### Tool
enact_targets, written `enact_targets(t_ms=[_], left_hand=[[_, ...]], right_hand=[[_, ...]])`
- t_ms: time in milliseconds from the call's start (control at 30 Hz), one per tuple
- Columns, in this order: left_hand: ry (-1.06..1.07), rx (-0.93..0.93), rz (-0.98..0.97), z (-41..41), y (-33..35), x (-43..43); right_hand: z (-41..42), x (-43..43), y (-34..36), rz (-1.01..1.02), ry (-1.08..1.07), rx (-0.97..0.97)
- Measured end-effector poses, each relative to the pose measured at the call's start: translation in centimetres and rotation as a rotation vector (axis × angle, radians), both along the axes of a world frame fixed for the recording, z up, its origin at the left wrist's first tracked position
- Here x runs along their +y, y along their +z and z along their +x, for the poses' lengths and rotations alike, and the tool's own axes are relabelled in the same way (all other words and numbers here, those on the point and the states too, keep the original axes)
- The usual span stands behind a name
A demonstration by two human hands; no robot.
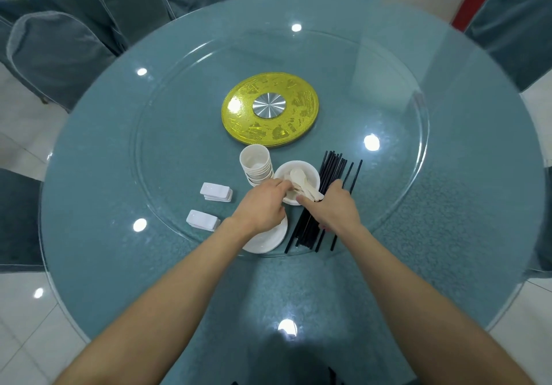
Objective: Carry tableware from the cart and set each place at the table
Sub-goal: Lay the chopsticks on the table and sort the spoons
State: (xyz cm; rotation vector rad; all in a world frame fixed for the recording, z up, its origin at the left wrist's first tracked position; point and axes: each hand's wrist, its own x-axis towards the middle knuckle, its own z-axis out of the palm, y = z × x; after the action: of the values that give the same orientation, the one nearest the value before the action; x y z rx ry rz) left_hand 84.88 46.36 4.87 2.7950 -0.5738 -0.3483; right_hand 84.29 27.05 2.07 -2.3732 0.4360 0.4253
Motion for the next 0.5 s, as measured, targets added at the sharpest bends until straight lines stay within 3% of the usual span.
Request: enact_targets(t_ms=[300, 500], left_hand=[[0.022, 0.018, -0.008, -0.1, -0.6, 0.3], [0.018, 0.01, -0.015, 0.0, -0.5, 0.2]], right_hand=[[-0.3, 0.5, -1.1, -0.048, 0.0, -0.157], [0.2, 0.5, -1.4, -0.054, 0.031, -0.143]])
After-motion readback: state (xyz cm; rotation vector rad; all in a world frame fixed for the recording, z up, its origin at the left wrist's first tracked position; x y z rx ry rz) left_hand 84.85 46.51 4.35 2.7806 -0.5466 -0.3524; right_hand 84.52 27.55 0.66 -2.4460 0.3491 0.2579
